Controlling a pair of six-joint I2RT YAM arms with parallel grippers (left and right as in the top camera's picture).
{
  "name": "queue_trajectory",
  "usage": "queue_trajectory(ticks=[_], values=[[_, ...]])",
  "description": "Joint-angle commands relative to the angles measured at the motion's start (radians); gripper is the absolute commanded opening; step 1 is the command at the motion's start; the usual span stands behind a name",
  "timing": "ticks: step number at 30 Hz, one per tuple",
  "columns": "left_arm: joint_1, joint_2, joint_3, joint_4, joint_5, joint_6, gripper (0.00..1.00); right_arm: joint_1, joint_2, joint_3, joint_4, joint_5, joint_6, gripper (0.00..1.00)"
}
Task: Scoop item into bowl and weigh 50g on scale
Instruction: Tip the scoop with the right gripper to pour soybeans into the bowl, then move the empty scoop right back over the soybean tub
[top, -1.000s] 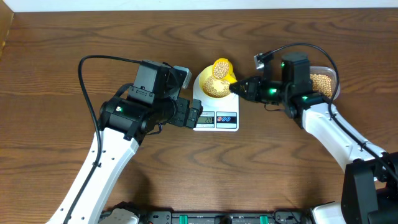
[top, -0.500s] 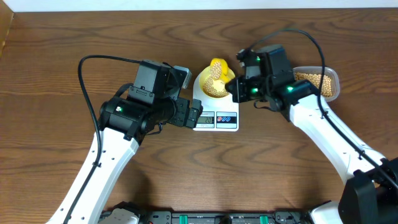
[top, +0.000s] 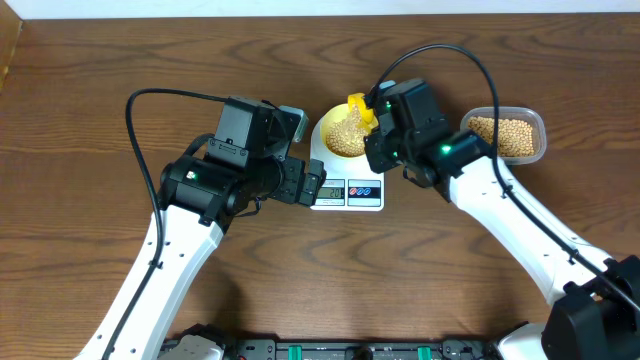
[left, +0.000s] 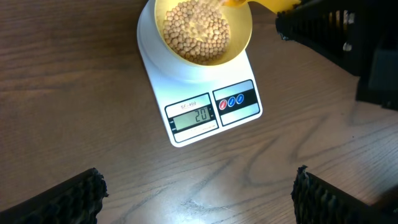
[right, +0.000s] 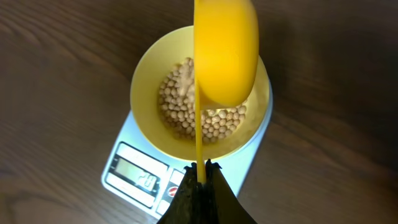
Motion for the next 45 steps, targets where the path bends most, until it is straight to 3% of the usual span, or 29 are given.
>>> queue_trajectory(ticks=[1,14,21,25,31,37,41,45], values=[[0.003,-0.009,0.028,-0.002,-0.006,-0.012,0.98,0.035,0.000,0.024,-0.001,0.115,-0.084,0.01],[0.003,-0.009,0.028,-0.002,-0.006,-0.012,0.98,0.151,0.000,0.024,0.000,0.396,-0.209,0.01],[0.003,-0.009,0.028,-0.002,-0.006,-0.012,0.98,0.161,0.000,0.024,0.000,0.352,-0.201,0.01],[0.003,-0.009,0.028,-0.002,-0.006,-0.012,0.98,0.143,-0.002,0.024,0.002,0.240,-0.099,0.01],[0.003,-0.009,0.028,-0.002,-0.006,-0.012,0.98,0.041,-0.024,0.024,-0.005,0.006,0.026,0.01],[0.003,-0.009,0.028,-0.002,-0.006,-0.012,0.98,-0.137,-0.122,0.024,-0.039,-0.220,0.048,0.01],[0.003,-0.009,0.028,-0.002,-0.006,-0.012,0.98,-0.264,-0.203,0.024,-0.122,-0.234,0.047,0.01],[0.003,-0.009,0.028,-0.002,-0.006,-0.012,0.98,-0.401,-0.259,0.024,-0.213,-0.126,0.044,0.01]])
